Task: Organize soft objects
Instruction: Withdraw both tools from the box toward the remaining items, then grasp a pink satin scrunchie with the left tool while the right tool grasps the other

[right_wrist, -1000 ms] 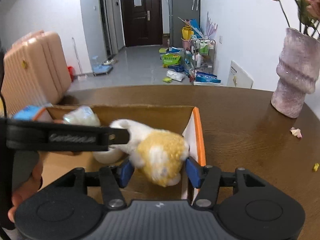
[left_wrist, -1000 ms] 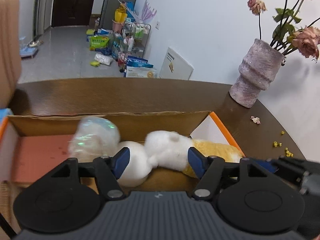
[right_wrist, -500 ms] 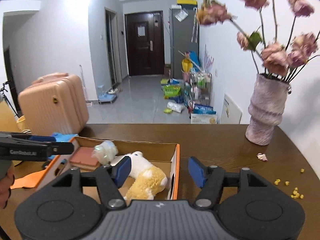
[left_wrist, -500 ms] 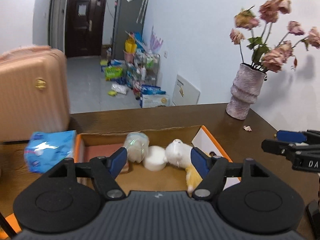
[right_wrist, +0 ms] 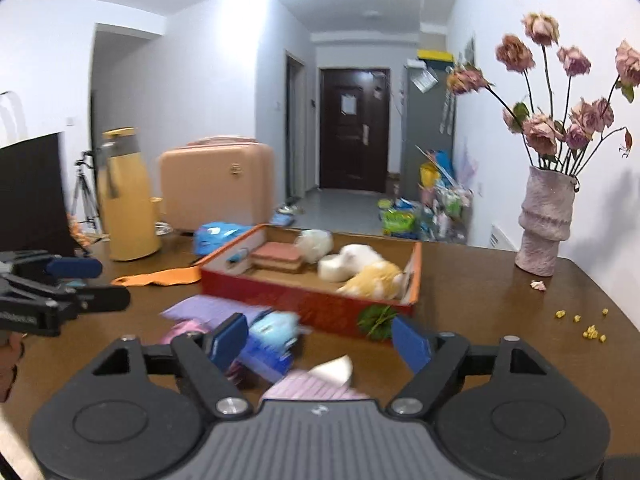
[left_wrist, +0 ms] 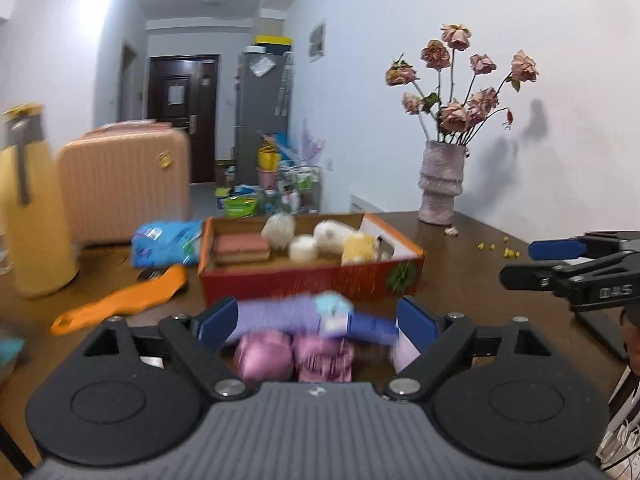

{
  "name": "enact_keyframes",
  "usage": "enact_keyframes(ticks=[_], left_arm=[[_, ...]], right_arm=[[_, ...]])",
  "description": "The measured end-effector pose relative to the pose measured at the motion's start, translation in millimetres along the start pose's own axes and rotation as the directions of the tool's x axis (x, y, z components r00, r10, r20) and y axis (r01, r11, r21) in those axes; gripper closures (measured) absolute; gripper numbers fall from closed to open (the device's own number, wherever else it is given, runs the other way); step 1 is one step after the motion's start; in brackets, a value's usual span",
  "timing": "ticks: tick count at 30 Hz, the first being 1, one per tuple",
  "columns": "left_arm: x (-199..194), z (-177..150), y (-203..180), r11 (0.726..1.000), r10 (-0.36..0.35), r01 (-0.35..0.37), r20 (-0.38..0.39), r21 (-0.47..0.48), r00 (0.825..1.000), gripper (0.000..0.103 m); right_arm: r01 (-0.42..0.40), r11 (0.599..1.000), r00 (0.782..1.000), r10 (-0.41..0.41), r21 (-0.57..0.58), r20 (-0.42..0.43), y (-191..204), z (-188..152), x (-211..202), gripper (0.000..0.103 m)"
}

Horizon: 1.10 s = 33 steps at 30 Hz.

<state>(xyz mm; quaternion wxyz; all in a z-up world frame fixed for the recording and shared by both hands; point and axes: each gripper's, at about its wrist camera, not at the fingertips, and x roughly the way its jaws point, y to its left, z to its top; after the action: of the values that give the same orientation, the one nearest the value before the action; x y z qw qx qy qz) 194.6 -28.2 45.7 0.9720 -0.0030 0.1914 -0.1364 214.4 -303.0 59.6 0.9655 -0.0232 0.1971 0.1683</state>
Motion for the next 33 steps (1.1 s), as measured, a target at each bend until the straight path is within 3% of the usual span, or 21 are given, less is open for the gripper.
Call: enact_keyframes(ticks=[4,7,13,23,30,33], left_arm=[[-36.5,-41.3,-0.2,0.996,0.032,-0.034,-0.025,-0.08,0.999,0.013],[-50.9,-63.0,3.6,0.993,0.037,-0.045,-0.076,-0.109,0.996,0.013],[-58.7,-67.9,10.2,0.991,0.063,-0.071,-0.078,-0.113,0.995,0.013],[-23.3,-63.4,11.2,0.992,0.052,-0.066,-0.123,-0.111,0.991,0.013],[18.1,-61.4,30.5,0.984,0.074,-0.098,-0.164,-0.146,0.984,0.014],[44.6,-56.4,42.6,0.979,0.086,-0.117,-0.183,-0.167,0.979,0.021]], right_arm=[[-0.061,0.998,0.997,0.06,0.023,0.041,22.4,-36.5,-34.9,0.02],[-0.063,0.997,0.998,0.062,0.04,0.027,27.4,-59.5,-47.1,0.019],[-0.027,0.998,1.0,0.027,0.049,0.005,27.1,-68.0,-49.5,0.019],[-0.039,0.996,0.998,0.043,0.076,-0.047,22.2,-75.7,-27.5,0.021],[-0.107,0.989,0.99,0.116,0.107,-0.084,25.3,-75.5,9.2,0.032],[-0.144,0.982,0.98,0.159,0.121,-0.12,35.9,-73.9,37.7,0.041]])
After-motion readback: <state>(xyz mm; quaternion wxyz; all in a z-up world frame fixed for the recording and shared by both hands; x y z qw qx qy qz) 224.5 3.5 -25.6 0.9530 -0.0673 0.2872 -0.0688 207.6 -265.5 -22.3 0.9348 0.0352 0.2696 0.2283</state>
